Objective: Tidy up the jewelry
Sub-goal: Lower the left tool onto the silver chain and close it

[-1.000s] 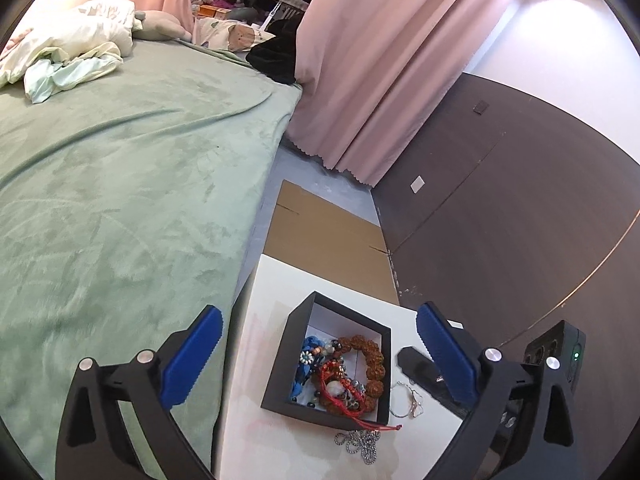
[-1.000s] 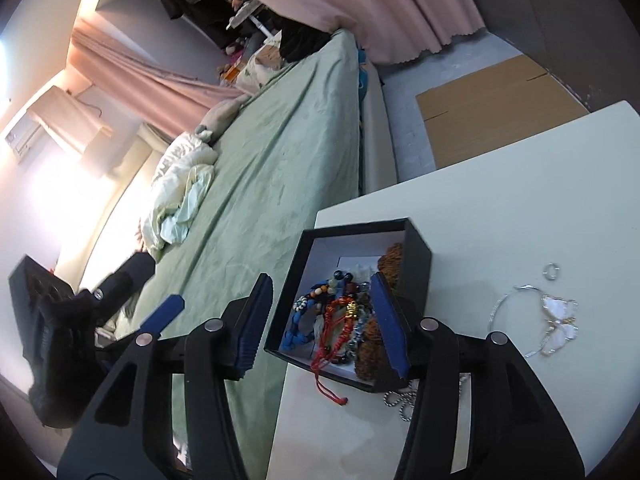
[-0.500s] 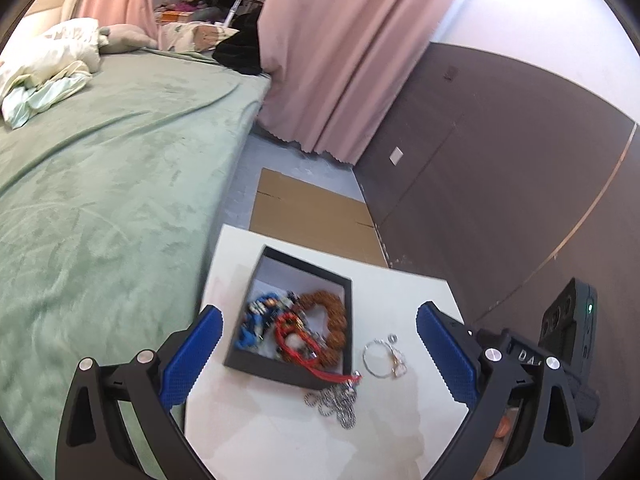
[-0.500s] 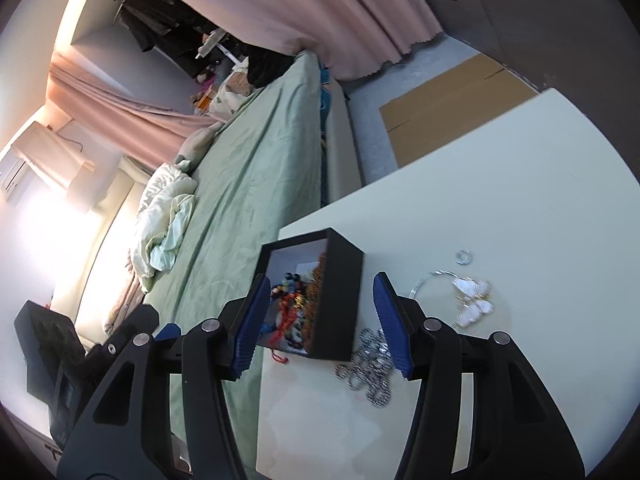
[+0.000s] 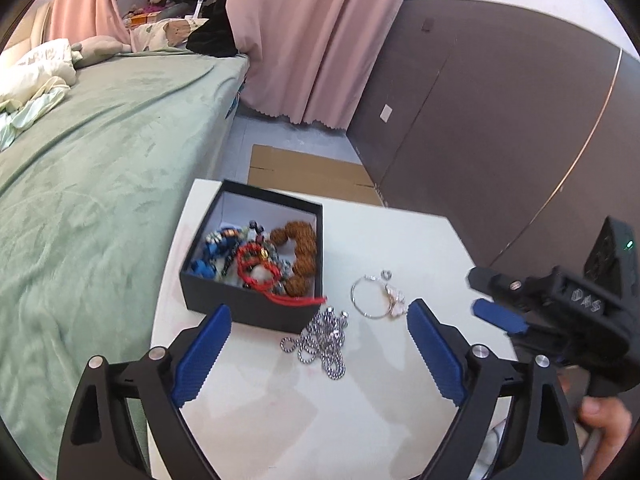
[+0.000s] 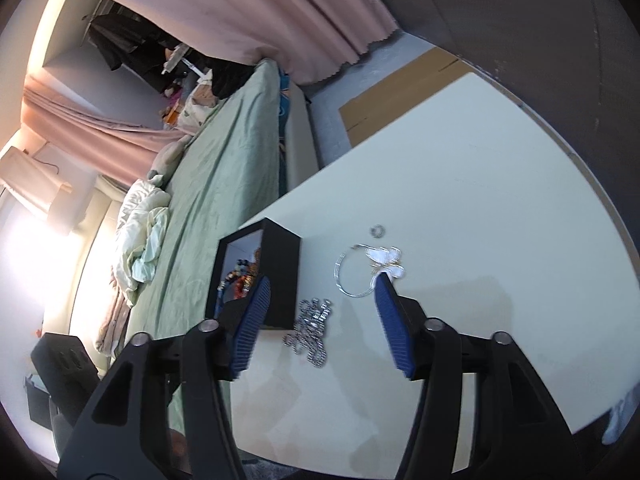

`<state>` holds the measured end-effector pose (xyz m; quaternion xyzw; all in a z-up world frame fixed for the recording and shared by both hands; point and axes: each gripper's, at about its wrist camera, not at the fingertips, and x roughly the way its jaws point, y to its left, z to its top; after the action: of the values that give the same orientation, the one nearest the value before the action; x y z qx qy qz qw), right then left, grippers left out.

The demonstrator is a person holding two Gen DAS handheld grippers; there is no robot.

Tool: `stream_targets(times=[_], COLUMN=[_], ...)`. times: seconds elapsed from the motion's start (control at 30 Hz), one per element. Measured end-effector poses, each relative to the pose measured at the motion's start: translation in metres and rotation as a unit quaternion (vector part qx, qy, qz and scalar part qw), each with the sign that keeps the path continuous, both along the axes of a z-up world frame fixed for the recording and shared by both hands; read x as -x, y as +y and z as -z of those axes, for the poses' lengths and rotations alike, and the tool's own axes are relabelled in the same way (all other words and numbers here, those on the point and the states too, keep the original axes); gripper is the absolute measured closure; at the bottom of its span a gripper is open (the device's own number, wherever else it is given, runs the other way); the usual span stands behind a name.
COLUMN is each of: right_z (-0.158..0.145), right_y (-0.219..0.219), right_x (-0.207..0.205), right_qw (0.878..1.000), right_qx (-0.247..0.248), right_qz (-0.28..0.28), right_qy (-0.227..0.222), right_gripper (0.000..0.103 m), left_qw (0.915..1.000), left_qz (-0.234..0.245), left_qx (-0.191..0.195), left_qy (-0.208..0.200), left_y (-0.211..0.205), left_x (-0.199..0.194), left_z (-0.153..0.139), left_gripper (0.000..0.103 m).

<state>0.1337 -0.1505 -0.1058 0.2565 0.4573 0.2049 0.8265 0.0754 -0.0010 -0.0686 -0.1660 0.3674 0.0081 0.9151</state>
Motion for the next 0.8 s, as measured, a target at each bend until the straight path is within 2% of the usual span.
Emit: stream_targets(times=[0.17,0.23,0.4,0.53,0.73,0.8], right_z=[0.004,0.007,0.015,0.018,0.021,0.022], right_y=[-0.015,-0.019,-0.028,-0.037,-0.036,-0.032], right_x=[0.006,0.007,0.004,0.001,-0.001,-0.003], right_qw=[1.0,1.0,0.999,0.998,0.998,0.998], right_qx=[0.005,0.011,0.021,0.019,0.023,0.024], right_qz=[0.011,0.011,0.017,0.023,0.021,0.017], right_qy=[0.012,0.018,0.039,0.053,0.059,0.062], right_gripper=[0.029,0.022,0.022,0.022,0.022,0.022], left_qw=[0.9997,0.9994,0.9973,0.9958,0.9918,0.9901], left_qz=[0.002,0.003,0.009,0.013,0.006,0.009], left_qx=[-0.016,-0.024,-0.059,-0.072,-0.104,-0.112], left_qy=[0.019,0.026,0.043,0.055,0.074,0.085], left_y=[-0.013,-0.016,-0.028,-0.033,-0.038,-0.042], left_x=[-0.005,-0.009,-0.022,-0.032,-0.045,-0.049], left_z=[0.02,0.027,0.046,0.059,0.075,0.082], left_gripper=[0.02,0.02,0.021,0.022,0.031,0.04])
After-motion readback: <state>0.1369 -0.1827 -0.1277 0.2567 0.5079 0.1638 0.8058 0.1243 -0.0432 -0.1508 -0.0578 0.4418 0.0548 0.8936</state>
